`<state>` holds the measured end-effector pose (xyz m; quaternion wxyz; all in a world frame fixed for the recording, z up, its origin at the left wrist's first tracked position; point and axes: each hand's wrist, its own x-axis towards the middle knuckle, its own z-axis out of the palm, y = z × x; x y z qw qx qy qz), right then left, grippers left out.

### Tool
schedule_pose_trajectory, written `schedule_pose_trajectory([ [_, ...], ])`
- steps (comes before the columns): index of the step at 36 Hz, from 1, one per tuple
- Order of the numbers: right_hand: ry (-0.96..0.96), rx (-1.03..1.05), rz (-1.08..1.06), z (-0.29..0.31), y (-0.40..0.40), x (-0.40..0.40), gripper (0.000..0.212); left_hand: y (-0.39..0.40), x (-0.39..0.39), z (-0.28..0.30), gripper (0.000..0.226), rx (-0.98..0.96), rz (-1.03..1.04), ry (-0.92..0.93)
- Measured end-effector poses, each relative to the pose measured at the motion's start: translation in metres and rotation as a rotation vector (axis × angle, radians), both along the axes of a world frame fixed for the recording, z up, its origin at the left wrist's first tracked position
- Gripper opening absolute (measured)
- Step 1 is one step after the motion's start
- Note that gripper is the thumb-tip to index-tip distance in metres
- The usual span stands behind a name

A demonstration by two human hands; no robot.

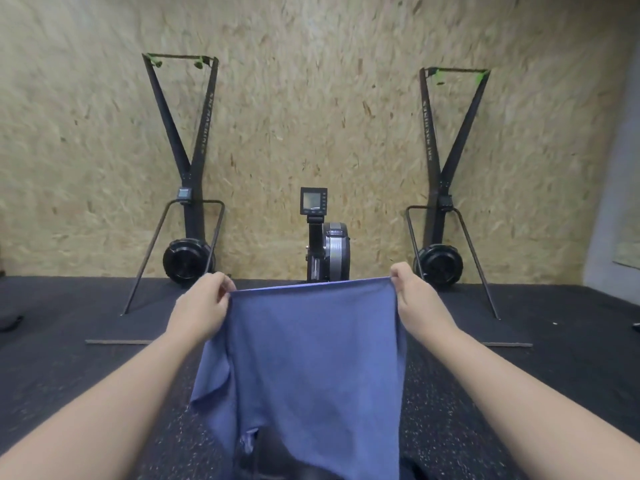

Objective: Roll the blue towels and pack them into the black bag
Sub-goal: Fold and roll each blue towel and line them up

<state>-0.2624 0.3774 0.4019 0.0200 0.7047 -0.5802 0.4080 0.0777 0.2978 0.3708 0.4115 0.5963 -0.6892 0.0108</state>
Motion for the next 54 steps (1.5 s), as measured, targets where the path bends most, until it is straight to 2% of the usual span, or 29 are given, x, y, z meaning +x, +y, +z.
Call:
schedule_pose_trajectory([
  [3, -0.051, -0.033, -0.018, 0.002, 0.0, -0.002, 0.012, 0.0, 0.001, 0.004, 0.025, -0.014, 0.006, 0.013],
  [6, -0.128, -0.044, -0.048, 0.002, 0.002, -0.001, 0.01, 0.005, 0.001, 0.002, 0.016, 0.063, 0.047, 0.058],
  [11, -0.227, 0.086, -0.074, 0.006, 0.004, 0.011, 0.015, 0.014, -0.009, 0.0, 0.022, 0.206, 0.015, 0.186],
  [14, -0.245, 0.093, -0.035, 0.009, 0.006, 0.024, 0.01, 0.027, -0.034, 0.016, 0.033, 0.193, -0.097, 0.233],
  [17, -0.251, 0.051, 0.046, 0.012, 0.011, 0.04, 0.005, 0.05, -0.064, 0.034, 0.005, 0.142, -0.237, 0.325],
  [21, -0.319, 0.019, 0.182, 0.022, 0.022, 0.059, 0.008, 0.079, -0.093, 0.044, 0.02, 0.12, -0.507, 0.335],
  [24, -0.323, 0.057, 0.308, 0.027, 0.028, 0.07, 0.015, 0.09, -0.108, 0.046, 0.03, 0.138, -0.631, 0.288],
  [28, -0.292, 0.048, 0.403, 0.033, 0.035, 0.076, 0.026, 0.099, -0.119, 0.051, 0.031, 0.076, -0.598, 0.213],
  [34, -0.385, -0.026, 0.499, 0.041, 0.047, 0.074, 0.034, 0.107, -0.119, 0.057, 0.017, -0.037, -0.516, 0.28],
  [39, -0.221, -0.153, 0.403, 0.034, 0.057, 0.07, 0.031, 0.112, -0.119, 0.053, 0.017, -0.04, -0.571, 0.437],
  [46, -0.154, -0.207, 0.259, 0.011, 0.055, 0.053, 0.034, 0.119, -0.117, 0.048, 0.019, -0.014, -0.608, 0.582],
  [54, -0.206, -0.24, 0.105, -0.004, 0.053, 0.02, 0.03, 0.113, -0.097, 0.049, 0.018, -0.033, -0.539, 0.766],
])
